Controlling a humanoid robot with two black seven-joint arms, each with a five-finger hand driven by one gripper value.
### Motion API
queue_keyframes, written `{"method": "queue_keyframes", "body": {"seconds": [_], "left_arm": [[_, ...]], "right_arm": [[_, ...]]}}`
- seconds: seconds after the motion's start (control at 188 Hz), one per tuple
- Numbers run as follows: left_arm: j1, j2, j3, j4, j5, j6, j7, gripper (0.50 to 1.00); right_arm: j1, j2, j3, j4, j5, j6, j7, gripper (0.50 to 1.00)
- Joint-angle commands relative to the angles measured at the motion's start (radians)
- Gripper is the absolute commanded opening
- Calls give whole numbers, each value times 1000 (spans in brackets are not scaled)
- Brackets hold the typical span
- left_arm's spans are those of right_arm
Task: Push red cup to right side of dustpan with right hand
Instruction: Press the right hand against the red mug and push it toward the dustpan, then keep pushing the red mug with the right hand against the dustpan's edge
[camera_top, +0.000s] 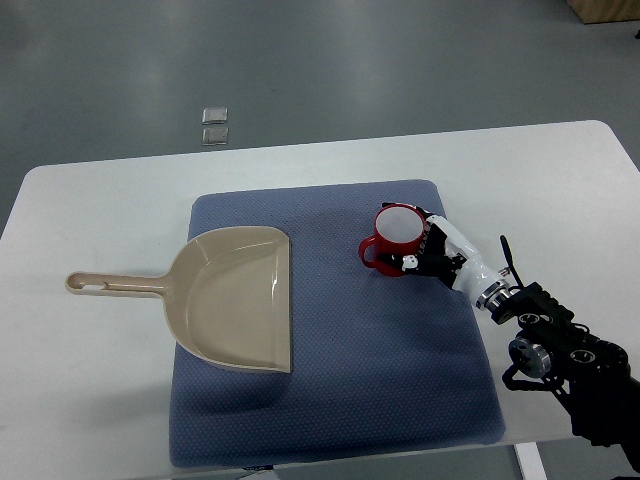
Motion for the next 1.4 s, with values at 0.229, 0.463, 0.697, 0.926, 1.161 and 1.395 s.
{"method": "queue_keyframes", "body": {"seconds": [0.229, 0.463, 0.697, 0.926, 1.161, 1.395], "left_arm": [[0, 0, 0, 0, 0, 0, 0, 1000], [0, 0, 0, 0, 0, 0, 0, 1000], [0, 0, 0, 0, 0, 0, 0, 1000], [0, 0, 0, 0, 0, 0, 0, 1000], [0, 0, 0, 0, 0, 0, 0, 1000], [0, 0, 0, 0, 0, 0, 0, 1000]], "right_arm": [[4, 18, -8, 8, 0, 0, 7, 928], [6, 27, -36, 8, -1, -2, 19, 928], [3, 38, -58, 6, -1, -3, 21, 928], [1, 47, -70, 8, -1, -2, 21, 928], [3, 66, -74, 9, -1, -2, 21, 928], [1, 75, -79, 18, -1, 0, 21, 928]]}}
